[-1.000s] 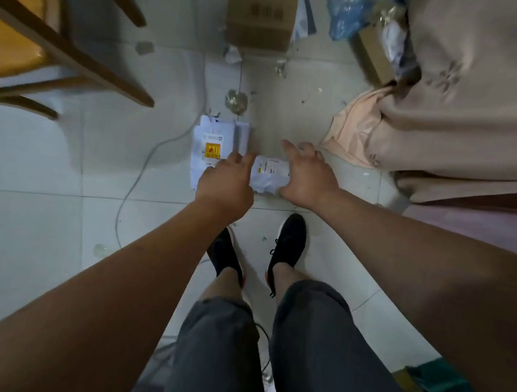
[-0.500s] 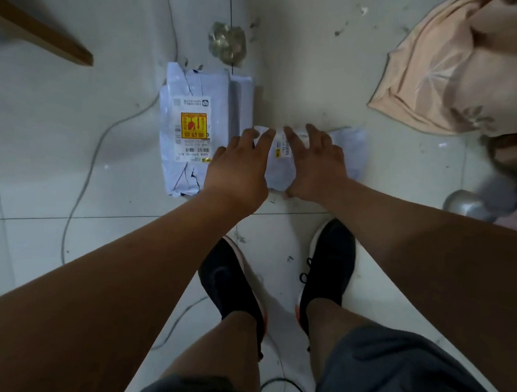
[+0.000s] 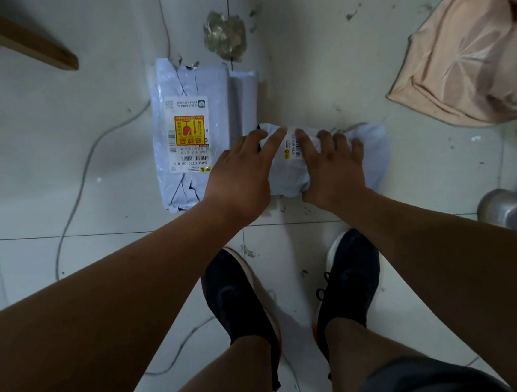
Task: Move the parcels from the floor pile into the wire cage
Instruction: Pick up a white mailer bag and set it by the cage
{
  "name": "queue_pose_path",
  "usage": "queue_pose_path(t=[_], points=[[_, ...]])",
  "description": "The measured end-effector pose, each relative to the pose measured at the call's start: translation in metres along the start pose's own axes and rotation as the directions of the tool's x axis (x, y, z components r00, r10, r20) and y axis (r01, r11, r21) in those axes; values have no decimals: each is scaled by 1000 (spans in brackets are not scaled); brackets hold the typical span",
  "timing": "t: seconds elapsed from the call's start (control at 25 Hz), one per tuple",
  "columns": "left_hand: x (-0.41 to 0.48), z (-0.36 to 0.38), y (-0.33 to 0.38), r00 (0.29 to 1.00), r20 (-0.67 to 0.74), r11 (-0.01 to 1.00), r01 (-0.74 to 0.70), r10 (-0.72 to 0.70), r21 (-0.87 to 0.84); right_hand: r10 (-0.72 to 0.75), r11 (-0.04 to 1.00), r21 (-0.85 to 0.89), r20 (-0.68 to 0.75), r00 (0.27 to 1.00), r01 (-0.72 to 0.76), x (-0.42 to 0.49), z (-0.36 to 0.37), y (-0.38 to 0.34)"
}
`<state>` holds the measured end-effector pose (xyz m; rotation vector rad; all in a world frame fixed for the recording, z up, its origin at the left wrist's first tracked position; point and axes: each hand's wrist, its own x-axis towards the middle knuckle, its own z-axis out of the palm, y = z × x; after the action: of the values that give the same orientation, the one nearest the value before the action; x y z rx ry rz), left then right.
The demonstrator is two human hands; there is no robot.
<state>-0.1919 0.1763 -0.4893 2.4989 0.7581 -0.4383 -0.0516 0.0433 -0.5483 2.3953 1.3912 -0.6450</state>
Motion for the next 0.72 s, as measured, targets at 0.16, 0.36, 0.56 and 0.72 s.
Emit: queue_pose_path(t=[0.16,0.36,0.56,0.72], points=[[-6,-22,4,999,31,999,-14,13,40,37,999,-3,6,999,-37,-8,-21,-4],[-24,-86,17,1000,22,999,-18,16,50,45,998,53,11,999,-46,-33,-81,-2],[-55,-197,43,996,71,984,-61,49,168,73,992,100,-18,997,-71,-75,-185,-2],[-83,-299,73,997,58,976,-63,52,209,86,990,119,-30,996,-82,-116,-293,-2]])
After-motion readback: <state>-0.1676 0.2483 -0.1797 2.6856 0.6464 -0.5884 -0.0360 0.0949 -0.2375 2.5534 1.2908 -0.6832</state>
